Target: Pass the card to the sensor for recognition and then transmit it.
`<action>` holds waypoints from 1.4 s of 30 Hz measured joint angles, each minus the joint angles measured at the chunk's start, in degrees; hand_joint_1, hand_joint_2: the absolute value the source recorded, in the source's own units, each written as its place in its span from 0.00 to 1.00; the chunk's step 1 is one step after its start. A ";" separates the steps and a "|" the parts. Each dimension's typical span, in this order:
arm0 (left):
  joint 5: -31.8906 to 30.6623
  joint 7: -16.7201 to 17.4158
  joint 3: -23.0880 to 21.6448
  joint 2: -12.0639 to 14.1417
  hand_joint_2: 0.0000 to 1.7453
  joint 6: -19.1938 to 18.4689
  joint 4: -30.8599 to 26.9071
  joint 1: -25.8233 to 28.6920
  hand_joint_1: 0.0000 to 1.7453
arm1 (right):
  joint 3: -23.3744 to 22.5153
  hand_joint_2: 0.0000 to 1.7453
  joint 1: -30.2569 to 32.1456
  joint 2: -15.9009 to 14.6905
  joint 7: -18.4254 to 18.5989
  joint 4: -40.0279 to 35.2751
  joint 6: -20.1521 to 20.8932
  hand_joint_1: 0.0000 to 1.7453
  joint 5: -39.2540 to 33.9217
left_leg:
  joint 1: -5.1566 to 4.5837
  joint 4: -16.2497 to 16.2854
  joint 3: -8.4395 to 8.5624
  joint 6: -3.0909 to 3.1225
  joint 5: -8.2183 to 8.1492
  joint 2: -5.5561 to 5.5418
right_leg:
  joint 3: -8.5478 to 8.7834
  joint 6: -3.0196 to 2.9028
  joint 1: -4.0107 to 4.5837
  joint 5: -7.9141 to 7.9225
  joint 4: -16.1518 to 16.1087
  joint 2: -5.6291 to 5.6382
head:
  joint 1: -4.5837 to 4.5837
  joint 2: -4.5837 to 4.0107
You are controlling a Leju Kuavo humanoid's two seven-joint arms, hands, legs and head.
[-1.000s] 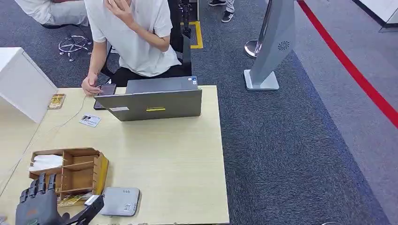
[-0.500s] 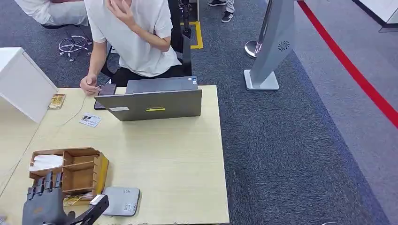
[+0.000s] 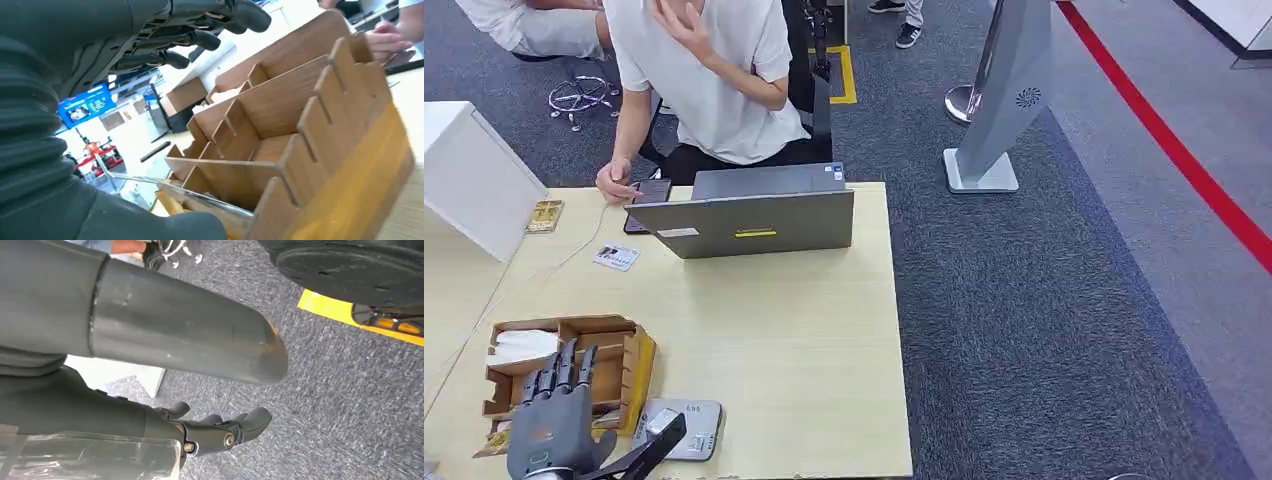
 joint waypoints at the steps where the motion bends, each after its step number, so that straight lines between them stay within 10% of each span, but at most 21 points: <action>1: 0.00 0.02 -0.28 0.11 1.00 0.00 0.02 -0.04 0.00 | 0.00 0.00 0.01 -0.02 0.00 0.00 0.00 0.00 0.00 | 0.00 0.00 0.00 0.00 0.00 0.00 | 0.00 0.00 0.00 0.00 0.00 0.00 | 0.00 0.00; 42: -0.02 7.94 -0.33 0.74 1.00 -8.57 -4.85 1.33 0.00 | -1.20 0.00 -0.87 -0.02 -0.76 1.11 0.83 0.00 2.03 | 0.00 0.00 -0.03 0.00 0.00 -0.02 | 0.01 0.00 0.00 0.00 0.00 -0.01 | 0.02 0.00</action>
